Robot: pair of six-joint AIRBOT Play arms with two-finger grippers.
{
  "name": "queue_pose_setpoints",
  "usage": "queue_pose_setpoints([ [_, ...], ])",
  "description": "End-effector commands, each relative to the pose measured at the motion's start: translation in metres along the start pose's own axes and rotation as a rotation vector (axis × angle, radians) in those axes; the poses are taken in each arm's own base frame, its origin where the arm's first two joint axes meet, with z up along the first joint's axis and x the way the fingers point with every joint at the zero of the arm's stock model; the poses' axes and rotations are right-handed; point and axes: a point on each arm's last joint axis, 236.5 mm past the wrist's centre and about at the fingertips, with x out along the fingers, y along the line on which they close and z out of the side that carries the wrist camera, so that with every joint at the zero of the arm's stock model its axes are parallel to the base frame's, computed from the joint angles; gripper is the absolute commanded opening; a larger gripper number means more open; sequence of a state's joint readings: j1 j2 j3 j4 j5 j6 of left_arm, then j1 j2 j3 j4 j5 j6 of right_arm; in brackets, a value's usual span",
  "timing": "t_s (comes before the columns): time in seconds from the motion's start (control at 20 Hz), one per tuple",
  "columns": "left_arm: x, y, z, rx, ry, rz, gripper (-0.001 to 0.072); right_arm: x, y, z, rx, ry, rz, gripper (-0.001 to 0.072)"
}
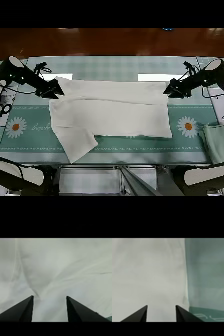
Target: Fold the shirts.
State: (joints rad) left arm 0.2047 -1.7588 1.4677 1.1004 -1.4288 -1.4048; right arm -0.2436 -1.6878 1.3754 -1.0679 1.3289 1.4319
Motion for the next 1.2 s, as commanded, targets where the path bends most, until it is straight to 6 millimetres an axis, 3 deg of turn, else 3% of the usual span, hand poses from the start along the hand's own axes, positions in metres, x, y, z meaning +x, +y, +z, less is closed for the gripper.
queue_pose_setpoints([
  [0.0,-0.033,0.007,-0.011,-0.069,-0.016,-0.004,0.0503,-0.021,-0.021,-0.031,0.038,0.097,-0.066,0.0412],
  [0.1,-0.059,0.020,-0.026,-0.122,-0.072,-0.007,0.0503,-0.030,-0.044,-0.058,0.095,0.106,-0.119,0.0412],
  [0.15,-0.063,0.030,-0.045,-0.159,-0.076,-0.012,0.0503,-0.027,-0.048,-0.065,0.130,0.050,-0.097,0.0412],
  [0.25,-0.053,0.053,-0.092,-0.278,-0.086,-0.025,0.0503,-0.011,-0.044,-0.090,0.185,-0.060,-0.011,0.0412],
  [0.35,-0.035,0.078,-0.137,-0.427,-0.150,-0.035,0.0503,-0.004,-0.034,-0.131,0.150,-0.066,0.053,0.0412],
  [0.45,-0.020,0.082,-0.161,-0.574,-0.229,-0.135,0.0503,-0.005,-0.034,-0.152,0.176,-0.115,0.064,0.0412],
  [0.55,-0.007,0.079,-0.173,-0.639,-0.243,-0.228,0.0503,-0.007,-0.031,-0.162,0.168,-0.141,0.062,0.0411],
  [0.7,0.007,0.078,-0.191,-0.619,-0.182,-0.213,0.0503,-0.011,-0.024,-0.171,0.145,-0.125,0.076,0.0412],
  [1.15,0.031,0.048,-0.194,-0.492,-0.078,-0.201,0.0503,-0.011,-0.013,-0.172,0.152,-0.117,0.124,0.0411],
])
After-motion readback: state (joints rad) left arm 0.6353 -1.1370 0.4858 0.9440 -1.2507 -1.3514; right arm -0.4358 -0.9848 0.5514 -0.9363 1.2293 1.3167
